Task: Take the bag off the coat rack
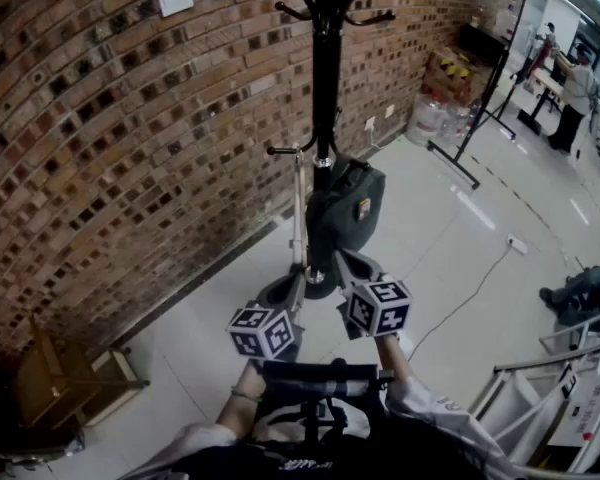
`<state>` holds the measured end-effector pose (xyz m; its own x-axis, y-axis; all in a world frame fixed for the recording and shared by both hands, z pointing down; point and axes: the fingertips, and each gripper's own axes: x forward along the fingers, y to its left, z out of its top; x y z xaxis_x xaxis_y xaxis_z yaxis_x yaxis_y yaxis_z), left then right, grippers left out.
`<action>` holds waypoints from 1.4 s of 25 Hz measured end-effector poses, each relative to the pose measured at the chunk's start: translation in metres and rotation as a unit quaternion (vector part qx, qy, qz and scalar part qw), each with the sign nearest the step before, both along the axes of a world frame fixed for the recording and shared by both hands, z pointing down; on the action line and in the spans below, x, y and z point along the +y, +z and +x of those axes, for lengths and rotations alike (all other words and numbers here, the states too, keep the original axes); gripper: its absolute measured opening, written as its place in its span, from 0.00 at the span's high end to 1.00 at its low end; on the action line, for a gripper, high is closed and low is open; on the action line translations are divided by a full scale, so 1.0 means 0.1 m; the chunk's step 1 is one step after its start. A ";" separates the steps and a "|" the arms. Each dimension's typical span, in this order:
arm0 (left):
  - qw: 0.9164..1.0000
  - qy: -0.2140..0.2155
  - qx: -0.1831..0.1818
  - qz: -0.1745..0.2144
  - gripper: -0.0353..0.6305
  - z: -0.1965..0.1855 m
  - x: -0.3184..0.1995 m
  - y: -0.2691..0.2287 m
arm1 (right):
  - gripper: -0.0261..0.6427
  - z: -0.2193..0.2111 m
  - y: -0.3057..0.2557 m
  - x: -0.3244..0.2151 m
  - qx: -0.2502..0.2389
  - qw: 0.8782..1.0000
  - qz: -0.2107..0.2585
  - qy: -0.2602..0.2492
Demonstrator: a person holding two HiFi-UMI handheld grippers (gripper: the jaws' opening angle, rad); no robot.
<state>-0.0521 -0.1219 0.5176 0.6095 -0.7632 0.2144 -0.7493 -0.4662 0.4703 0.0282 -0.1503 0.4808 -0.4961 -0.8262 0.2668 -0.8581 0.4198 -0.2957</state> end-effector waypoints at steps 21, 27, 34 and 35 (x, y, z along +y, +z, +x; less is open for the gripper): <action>0.996 -0.085 -0.002 0.002 0.94 -0.24 -0.89 -0.09 | 0.74 0.27 -0.10 -1.55 0.007 1.000 -0.012 0.026; 0.995 -0.100 -0.005 0.001 0.94 -0.19 -1.16 -0.12 | 0.74 0.37 -0.04 -1.88 -0.007 0.998 -0.050 0.044; 0.993 -0.115 -0.010 -0.002 0.94 -0.21 -1.34 -0.10 | 0.74 0.29 0.04 -2.09 0.002 0.997 -0.062 0.035; 0.993 -0.117 -0.012 -0.002 0.94 -0.22 -1.37 -0.10 | 0.74 0.27 0.06 -2.11 0.008 0.998 -0.061 0.031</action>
